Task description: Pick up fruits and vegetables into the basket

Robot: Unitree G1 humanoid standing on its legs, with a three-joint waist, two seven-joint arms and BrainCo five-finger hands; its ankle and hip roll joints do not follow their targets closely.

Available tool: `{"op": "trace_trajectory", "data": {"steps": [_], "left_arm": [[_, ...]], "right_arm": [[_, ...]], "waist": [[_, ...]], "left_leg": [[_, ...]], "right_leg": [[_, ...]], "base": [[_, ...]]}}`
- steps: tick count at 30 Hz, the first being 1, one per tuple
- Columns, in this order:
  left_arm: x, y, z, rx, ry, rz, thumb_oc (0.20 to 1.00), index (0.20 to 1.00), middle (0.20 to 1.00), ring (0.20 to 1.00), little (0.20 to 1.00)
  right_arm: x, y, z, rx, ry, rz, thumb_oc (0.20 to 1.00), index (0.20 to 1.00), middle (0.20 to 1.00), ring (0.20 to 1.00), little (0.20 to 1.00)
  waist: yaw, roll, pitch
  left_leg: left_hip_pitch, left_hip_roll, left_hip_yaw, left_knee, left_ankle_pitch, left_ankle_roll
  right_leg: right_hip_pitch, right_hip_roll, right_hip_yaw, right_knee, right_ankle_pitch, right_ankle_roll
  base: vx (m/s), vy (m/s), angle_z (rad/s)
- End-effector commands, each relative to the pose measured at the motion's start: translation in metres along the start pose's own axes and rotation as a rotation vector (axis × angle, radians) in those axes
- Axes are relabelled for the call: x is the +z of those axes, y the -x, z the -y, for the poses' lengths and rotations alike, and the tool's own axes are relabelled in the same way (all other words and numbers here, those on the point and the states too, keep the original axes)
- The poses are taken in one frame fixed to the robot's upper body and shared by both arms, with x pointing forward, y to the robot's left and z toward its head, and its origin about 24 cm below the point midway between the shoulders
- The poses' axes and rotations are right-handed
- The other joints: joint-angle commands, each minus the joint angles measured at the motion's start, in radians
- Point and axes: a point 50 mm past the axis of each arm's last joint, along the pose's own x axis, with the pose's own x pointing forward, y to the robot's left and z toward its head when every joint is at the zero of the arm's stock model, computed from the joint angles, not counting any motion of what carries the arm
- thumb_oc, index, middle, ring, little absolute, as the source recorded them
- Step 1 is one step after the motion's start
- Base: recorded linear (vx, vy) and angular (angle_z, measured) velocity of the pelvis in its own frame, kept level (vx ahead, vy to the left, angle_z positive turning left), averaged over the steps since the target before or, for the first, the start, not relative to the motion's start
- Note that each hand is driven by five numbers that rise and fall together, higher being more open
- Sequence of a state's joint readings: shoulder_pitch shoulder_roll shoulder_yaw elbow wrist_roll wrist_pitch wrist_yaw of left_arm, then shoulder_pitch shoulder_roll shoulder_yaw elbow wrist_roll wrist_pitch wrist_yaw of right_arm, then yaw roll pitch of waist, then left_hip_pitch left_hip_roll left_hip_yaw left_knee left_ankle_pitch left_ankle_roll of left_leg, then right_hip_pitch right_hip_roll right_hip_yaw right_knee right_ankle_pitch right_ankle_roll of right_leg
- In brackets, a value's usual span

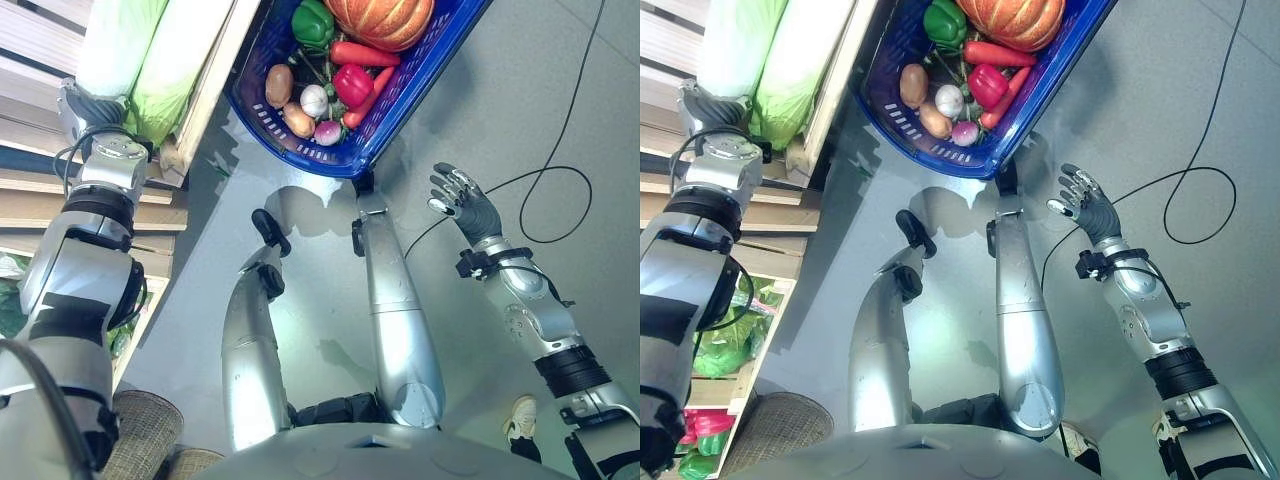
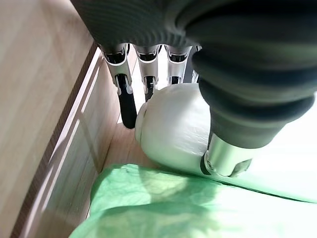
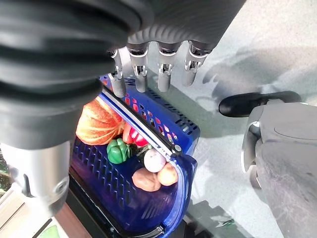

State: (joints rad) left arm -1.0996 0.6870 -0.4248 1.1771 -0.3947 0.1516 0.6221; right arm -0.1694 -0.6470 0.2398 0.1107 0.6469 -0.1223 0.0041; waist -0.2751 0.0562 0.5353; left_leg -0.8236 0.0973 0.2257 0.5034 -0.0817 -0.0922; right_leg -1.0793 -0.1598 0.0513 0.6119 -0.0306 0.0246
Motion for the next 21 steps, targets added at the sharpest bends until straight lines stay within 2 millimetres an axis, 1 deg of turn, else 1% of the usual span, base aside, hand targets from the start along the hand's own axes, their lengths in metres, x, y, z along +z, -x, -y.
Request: {"op": "trace_trajectory", "data": {"steps": [1,7,12,15,19,21], "left_arm": [[-0.046,-0.009,-0.027,0.092,0.04,-0.198,0.2,0.2,0.2,0.2,0.2],[-0.052,-0.009,-0.028,0.086,0.063,-0.218,0.2,0.2,0.2,0.2,0.2],[-0.057,-0.008,-0.03,0.088,0.069,-0.201,0.2,0.2,0.2,0.2,0.2],[-0.06,-0.007,-0.03,0.087,0.082,-0.178,0.2,0.2,0.2,0.2,0.2],[-0.057,-0.005,-0.028,0.067,0.123,-0.105,0.2,0.2,0.2,0.2,0.2],[-0.054,-0.002,-0.027,0.045,0.189,-0.045,0.2,0.2,0.2,0.2,0.2]], "right_arm": [[0.002,0.006,-0.003,0.023,-0.011,0.023,1.0,1.0,1.0,1.0,1.0],[0.002,0.007,-0.005,0.025,-0.008,0.025,1.0,1.0,1.0,1.0,1.0],[0.003,0.009,-0.005,0.03,-0.002,0.035,1.0,1.0,1.0,1.0,1.0],[0.003,0.011,-0.006,0.033,0.0,0.041,1.0,1.0,1.0,1.0,1.0],[0.002,0.016,-0.006,0.03,0.001,0.047,1.0,1.0,1.0,1.0,1.0],[0.002,0.022,-0.005,0.029,0.0,0.055,1.0,1.0,1.0,1.0,1.0]], "waist": [[-0.024,-0.008,-0.015],[-0.021,-0.008,-0.015],[-0.017,-0.008,-0.015],[-0.015,-0.008,-0.015],[-0.007,-0.006,-0.015],[0.002,-0.002,-0.015]], "left_leg": [[-0.076,-0.041,0.007,0.066,-0.029,0.031],[-0.066,-0.044,0.004,0.064,-0.03,0.031],[-0.043,-0.049,0.001,0.056,-0.031,0.034],[-0.023,-0.05,0.001,0.05,-0.032,0.035],[0.026,-0.056,-0.003,0.029,-0.03,0.034],[0.064,-0.061,-0.005,0.013,-0.029,0.035]], "right_leg": [[0.024,-0.004,0.018,-0.018,-0.054,0.055],[0.036,-0.005,0.015,-0.021,-0.058,0.055],[0.06,-0.004,0.011,-0.028,-0.06,0.054],[0.081,-0.006,0.008,-0.034,-0.062,0.054],[0.133,-0.015,-0.002,-0.05,-0.066,0.058],[0.172,-0.022,-0.013,-0.06,-0.069,0.059]], "base": [[0.0,0.0,0.0],[0.0,0.0,0.0],[0.0,0.0,0.0],[0.0,0.0,0.0],[-0.01,-0.02,0.0],[-0.02,-0.041,0.0]]}}
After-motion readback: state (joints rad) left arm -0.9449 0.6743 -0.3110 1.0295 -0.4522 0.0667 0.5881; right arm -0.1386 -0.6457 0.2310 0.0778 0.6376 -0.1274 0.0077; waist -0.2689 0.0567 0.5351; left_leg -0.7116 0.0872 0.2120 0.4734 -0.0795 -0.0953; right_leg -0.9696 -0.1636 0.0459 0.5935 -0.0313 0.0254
